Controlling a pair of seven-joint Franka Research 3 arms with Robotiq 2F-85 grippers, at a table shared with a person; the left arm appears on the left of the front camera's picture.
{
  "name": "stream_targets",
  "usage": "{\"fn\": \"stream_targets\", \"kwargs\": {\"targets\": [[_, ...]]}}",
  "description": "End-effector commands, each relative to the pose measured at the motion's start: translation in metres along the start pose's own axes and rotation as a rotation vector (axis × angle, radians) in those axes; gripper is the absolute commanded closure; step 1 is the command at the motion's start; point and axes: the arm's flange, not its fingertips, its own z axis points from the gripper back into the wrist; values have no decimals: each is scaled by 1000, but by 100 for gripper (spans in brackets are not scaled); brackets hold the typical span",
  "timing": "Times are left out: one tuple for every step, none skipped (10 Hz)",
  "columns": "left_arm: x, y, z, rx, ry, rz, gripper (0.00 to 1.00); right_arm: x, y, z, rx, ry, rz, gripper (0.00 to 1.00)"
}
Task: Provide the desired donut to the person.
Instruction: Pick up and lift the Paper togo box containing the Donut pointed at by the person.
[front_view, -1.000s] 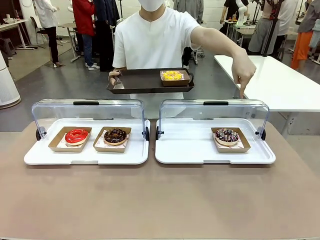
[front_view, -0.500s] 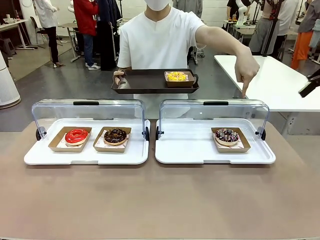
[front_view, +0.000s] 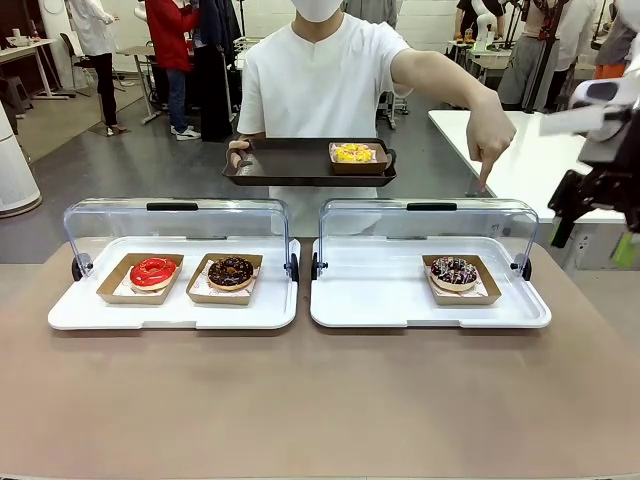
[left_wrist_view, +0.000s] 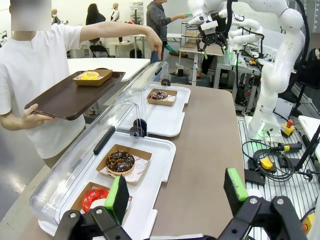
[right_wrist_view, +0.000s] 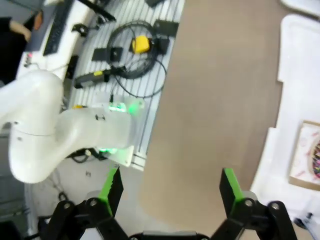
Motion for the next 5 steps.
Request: {"fn": "stream_targets", "kwargs": {"targets": [[1,-1,1,-2,-7,-5,0,9,-7,-27,-144,149,-25,0],[1,-1,1,-2,-7,-5,0,10,-16,-38,-204,200,-21,0],[1,-1,1,-2,-7,-5,0,7,-26,-48,-266,238,-26,0],[1,-1,1,-2,-7,-5,0,4,-37,-58,-308,253,-25,0],[1,-1,1,-2,-7,-5,0,1,-46,-66,-329,255,-19,0]]}}
